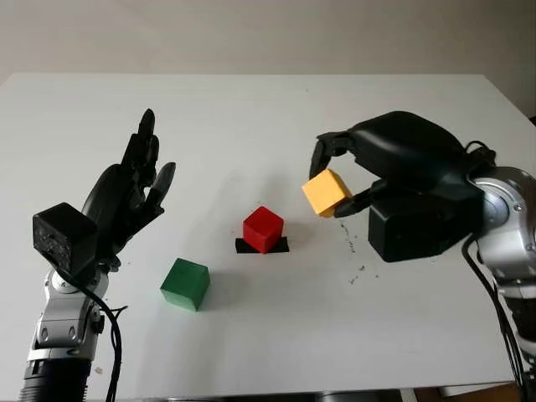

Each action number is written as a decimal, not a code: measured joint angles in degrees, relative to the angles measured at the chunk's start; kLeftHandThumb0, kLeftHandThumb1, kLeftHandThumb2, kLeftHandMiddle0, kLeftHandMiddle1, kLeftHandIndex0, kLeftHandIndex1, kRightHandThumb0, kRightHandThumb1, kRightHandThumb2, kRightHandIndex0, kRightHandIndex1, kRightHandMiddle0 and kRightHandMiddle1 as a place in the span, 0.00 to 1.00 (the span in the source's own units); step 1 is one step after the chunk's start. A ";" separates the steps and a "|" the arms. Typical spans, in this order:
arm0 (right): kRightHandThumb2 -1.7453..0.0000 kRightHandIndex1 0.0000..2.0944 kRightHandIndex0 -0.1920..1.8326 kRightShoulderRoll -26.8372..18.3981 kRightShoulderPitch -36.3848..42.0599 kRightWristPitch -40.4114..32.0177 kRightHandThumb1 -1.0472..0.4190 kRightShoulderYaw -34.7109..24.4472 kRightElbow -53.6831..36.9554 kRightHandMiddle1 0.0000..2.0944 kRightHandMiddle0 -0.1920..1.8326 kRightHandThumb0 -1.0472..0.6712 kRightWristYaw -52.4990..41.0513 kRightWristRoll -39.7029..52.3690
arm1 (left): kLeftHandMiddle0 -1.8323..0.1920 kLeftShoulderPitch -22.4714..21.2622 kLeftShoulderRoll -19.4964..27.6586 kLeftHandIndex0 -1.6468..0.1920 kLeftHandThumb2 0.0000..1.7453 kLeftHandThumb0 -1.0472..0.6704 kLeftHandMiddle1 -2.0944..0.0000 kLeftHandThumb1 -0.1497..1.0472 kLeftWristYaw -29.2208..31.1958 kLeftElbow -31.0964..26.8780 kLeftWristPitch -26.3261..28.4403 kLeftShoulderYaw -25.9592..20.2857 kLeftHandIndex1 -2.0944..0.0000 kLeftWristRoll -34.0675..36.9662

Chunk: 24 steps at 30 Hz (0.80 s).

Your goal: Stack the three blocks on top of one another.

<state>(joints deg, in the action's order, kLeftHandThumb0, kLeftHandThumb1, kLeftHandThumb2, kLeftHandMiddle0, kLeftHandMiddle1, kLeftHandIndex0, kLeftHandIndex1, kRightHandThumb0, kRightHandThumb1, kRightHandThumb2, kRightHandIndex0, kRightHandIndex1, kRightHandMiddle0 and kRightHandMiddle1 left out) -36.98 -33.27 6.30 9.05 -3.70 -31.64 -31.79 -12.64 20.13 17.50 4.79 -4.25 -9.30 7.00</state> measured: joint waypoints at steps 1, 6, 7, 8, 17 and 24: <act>0.97 0.02 0.31 0.70 -0.50 0.37 0.09 0.00 1.19 0.59 0.36 0.38 0.37 1.32 | 1.00 0.00 -0.07 1.00 0.30 0.13 1.00 1.00 0.00 0.00 -0.01 0.01 1.00 0.01; 0.97 0.01 0.29 3.92 -3.28 0.77 0.09 0.20 6.65 0.61 0.33 0.36 0.68 6.63 | 1.00 0.00 -0.29 1.00 0.30 0.12 1.00 1.00 -0.01 0.01 -0.12 0.01 1.00 0.20; 0.97 0.01 0.29 4.51 -3.71 0.62 0.09 0.23 7.64 0.62 0.33 0.36 0.47 7.72 | 1.00 0.00 -0.38 1.00 0.31 0.12 1.00 1.00 -0.12 0.01 -0.12 0.00 1.00 0.20; 0.97 0.01 0.28 5.25 -4.12 0.08 0.09 0.23 8.64 0.63 0.33 0.35 0.24 8.89 | 1.00 0.00 -0.51 1.00 0.31 0.12 1.00 1.00 -0.21 0.00 -0.13 0.01 1.00 0.20; 0.97 0.01 0.26 9.52 -5.52 -3.49 0.07 0.55 15.33 0.67 0.30 0.34 -1.57 14.85 | 1.00 0.00 -0.57 1.00 0.31 0.12 1.00 1.00 -0.67 -0.08 -0.10 0.06 1.00 -0.16; 0.97 0.01 0.25 11.58 -7.12 -5.28 0.07 0.86 19.97 0.69 0.29 0.34 -3.08 18.07 | 1.00 0.00 -0.57 1.00 0.30 0.12 1.00 1.00 -0.70 -0.37 0.44 0.06 1.00 -0.39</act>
<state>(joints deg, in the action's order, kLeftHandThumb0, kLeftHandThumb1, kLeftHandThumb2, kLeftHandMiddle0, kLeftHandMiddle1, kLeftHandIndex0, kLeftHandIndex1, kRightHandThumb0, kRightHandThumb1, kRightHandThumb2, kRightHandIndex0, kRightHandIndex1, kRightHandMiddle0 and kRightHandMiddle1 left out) -25.39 -40.40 1.02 9.91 16.27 -34.72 -13.72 -12.64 19.57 16.80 4.43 -3.80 -9.24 6.61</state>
